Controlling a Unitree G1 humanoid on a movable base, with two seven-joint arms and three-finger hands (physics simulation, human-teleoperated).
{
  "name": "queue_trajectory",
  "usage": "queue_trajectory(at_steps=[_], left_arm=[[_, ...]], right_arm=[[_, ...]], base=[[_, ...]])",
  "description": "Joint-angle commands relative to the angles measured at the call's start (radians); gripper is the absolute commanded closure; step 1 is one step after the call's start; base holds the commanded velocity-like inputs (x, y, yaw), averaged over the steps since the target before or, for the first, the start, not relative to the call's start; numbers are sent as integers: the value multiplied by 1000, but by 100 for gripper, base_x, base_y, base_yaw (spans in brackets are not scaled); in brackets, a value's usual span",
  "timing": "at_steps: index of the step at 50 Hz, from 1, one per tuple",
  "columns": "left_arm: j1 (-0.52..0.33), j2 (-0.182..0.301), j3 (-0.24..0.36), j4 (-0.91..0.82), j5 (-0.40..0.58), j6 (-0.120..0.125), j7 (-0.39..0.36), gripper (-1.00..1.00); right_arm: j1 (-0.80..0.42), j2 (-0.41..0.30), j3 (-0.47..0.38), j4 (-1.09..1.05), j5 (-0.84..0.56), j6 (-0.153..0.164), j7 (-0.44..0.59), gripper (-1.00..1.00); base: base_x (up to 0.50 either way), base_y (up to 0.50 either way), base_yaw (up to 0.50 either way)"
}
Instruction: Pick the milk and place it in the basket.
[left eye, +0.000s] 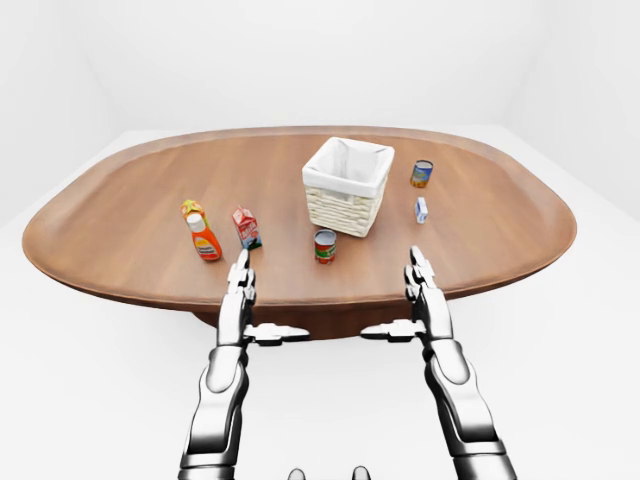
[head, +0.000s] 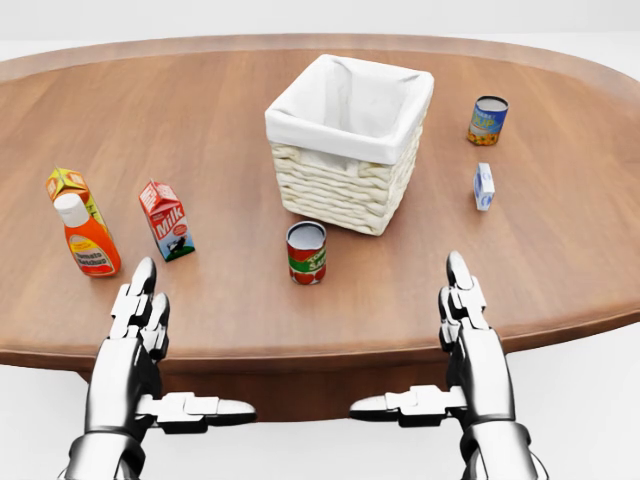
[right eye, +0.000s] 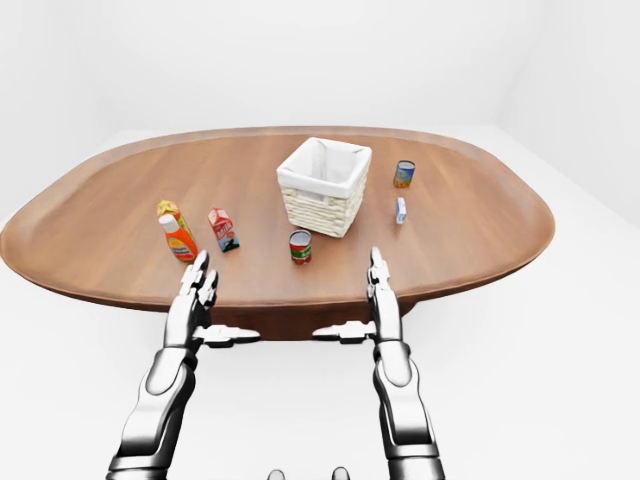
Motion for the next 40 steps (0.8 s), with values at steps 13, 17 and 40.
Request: queue_trajectory(at_steps=[13,17,40], left_arm=[[74,6,2,-146,73,19,-19,-100],[77,5,1,-153,83,14,-15,-100],[215,-2,-42,-463,108,55,-36,-100]], right_arm=[[68,-2,25,-122,-89,17,18,-100],[73,-2,24,-140,-97,15,17,-100],[166,-2,51,-369,-148,28,27,-100]], base=[[0,0,0],[0,0,0],[0,0,0]])
